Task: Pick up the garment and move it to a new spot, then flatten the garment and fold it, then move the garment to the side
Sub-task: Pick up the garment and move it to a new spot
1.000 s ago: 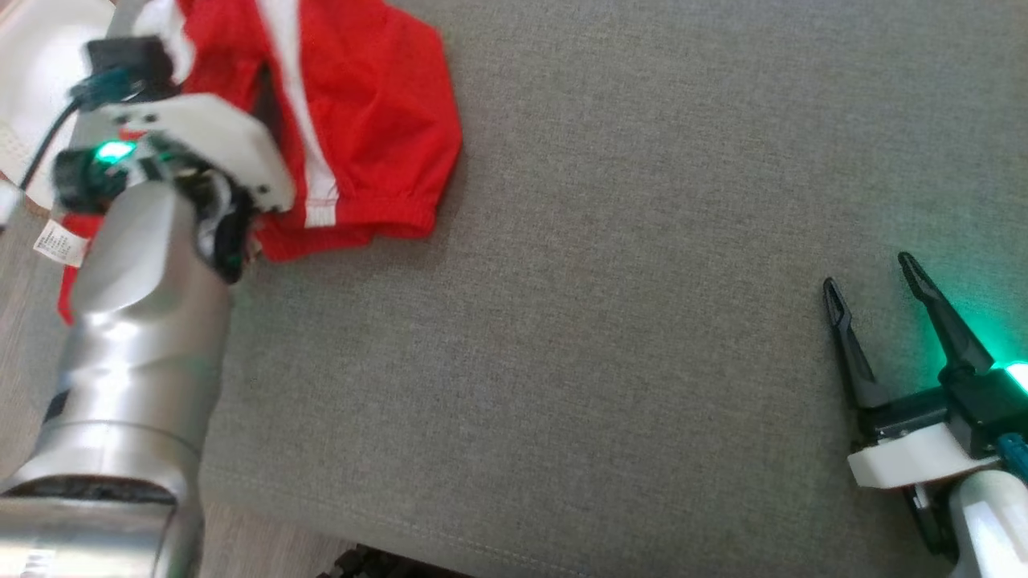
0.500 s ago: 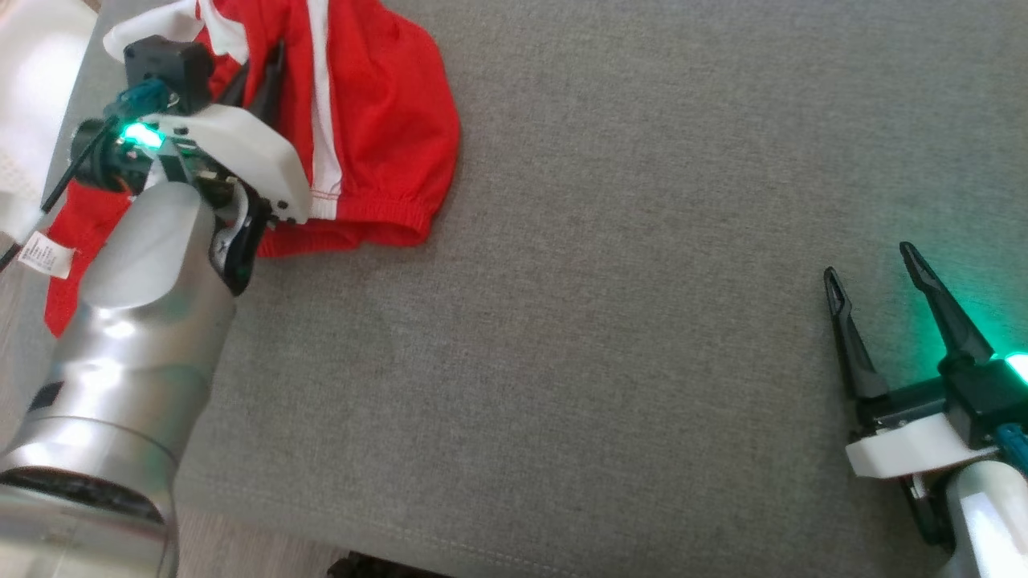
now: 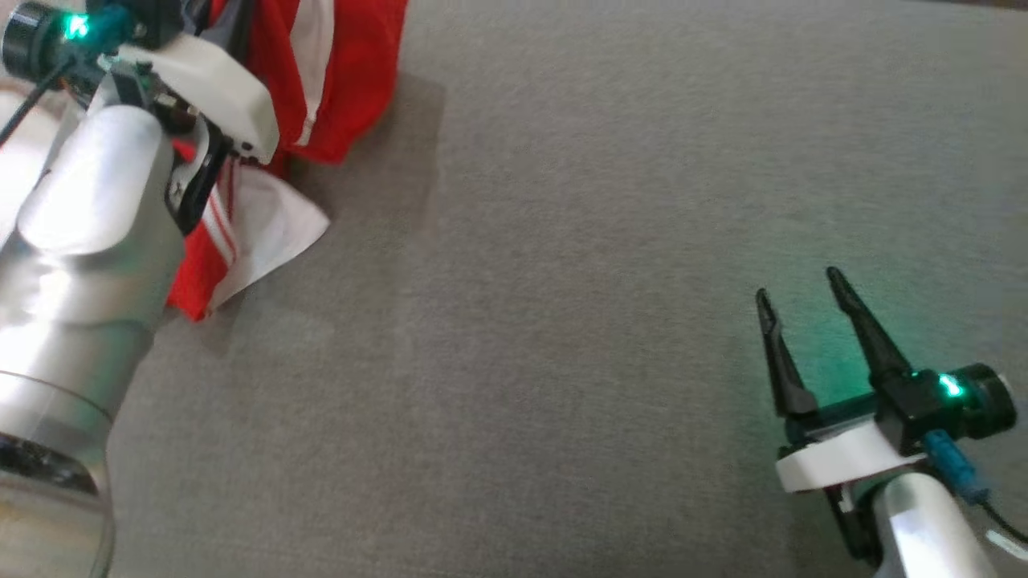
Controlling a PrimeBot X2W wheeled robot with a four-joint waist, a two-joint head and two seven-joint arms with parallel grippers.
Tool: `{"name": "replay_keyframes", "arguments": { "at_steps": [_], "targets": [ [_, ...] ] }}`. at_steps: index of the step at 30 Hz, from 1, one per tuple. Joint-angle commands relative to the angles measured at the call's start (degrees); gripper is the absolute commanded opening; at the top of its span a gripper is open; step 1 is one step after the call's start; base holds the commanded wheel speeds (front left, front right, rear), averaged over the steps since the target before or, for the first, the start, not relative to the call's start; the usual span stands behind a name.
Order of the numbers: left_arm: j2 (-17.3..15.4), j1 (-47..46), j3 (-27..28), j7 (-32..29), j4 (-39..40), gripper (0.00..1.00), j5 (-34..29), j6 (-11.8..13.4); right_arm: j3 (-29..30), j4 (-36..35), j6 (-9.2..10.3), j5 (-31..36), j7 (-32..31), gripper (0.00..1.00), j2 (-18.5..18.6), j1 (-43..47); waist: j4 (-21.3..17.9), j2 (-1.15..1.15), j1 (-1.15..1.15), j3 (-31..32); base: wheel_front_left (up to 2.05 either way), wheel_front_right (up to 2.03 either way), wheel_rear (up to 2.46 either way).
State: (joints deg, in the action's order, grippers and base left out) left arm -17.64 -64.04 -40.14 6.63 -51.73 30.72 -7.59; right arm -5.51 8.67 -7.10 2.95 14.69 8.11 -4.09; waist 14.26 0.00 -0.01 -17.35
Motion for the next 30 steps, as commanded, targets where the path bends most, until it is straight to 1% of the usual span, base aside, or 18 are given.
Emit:
{"name": "replay_keyframes", "arguments": {
  "at_steps": [1, 5, 9, 16, 22, 23, 24, 25, 26, 30],
  "targets": [
    [-3.4, -4.0, 0.0, -0.7, 2.9, 0.00, 0.6, 0.1, -1.7, -1.1, -0.39, -0.5, 0.3, 1.00, -0.8, -0.8, -3.5, 0.00, 0.01, 3.3, 0.00, 0.00, 0.00],
    [-5.7, -5.7, -3.5, -2.9, 7.3, 0.00, 1.0, 0.1, -2.4, -0.5, -0.39, -1.3, 0.3, 1.00, -3.0, -1.1, -8.0, 0.00, 0.01, 6.0, 0.00, 0.00, 0.00],
    [-7.1, -6.7, -6.0, -5.2, 12.4, 0.00, 1.6, 0.1, -3.3, -0.2, -0.39, -2.1, 0.3, 1.00, -4.5, -1.7, -13.1, 0.00, 0.01, 7.6, 0.00, 0.00, 0.00],
    [-7.9, -6.5, -10.9, -9.1, 22.1, 0.00, 4.4, 0.1, -4.6, -0.2, -0.39, -4.0, 0.3, 1.00, -5.2, -2.5, -22.2, 0.00, 0.01, 8.5, 0.00, 0.00, 0.00],
    [-6.8, -6.3, -15.3, -11.6, 28.3, 0.00, 6.4, 0.1, -6.3, -0.7, -0.39, -6.9, 0.3, 1.00, -5.2, -3.8, -29.0, 0.00, 0.01, 7.2, 0.00, 0.00, 0.00],
    [-6.4, -6.2, -16.2, -11.9, 28.9, 0.00, 6.7, 0.1, -6.4, -0.9, -0.39, -7.2, 0.3, 1.00, -5.2, -4.1, -29.8, 0.00, 0.01, 6.7, 0.00, 0.00, 0.00],
    [-5.9, -5.6, -17.8, -12.5, 29.3, 0.00, 7.3, 0.1, -6.9, -1.2, -0.39, -7.9, 0.3, 1.00, -5.2, -4.8, -31.4, 0.00, 0.01, 5.7, 0.00, 0.00, 0.00],
    [-5.9, -5.6, -17.8, -12.5, 29.3, 0.00, 7.3, 0.1, -6.9, -1.2, -0.39, -7.9, 0.3, 1.00, -5.2, -4.8, -31.4, 0.00, 0.01, 5.7, 0.00, 0.00, 0.00],
    [-5.6, -4.3, -19.8, -13.3, 28.4, 0.00, 7.5, 0.1, -7.6, -1.5, -0.39, -8.6, 0.3, 1.00, -5.2, -5.3, -32.8, 0.00, 0.01, 4.8, 0.00, 0.00, 0.00],
    [-4.9, -0.5, -24.1, -14.4, 25.2, 0.00, 9.2, 0.1, -8.5, -2.0, -0.39, -9.9, 0.3, 1.00, -5.2, -6.0, -34.4, 0.00, 0.01, 2.4, 0.00, 0.00, 0.00]
  ]
}}
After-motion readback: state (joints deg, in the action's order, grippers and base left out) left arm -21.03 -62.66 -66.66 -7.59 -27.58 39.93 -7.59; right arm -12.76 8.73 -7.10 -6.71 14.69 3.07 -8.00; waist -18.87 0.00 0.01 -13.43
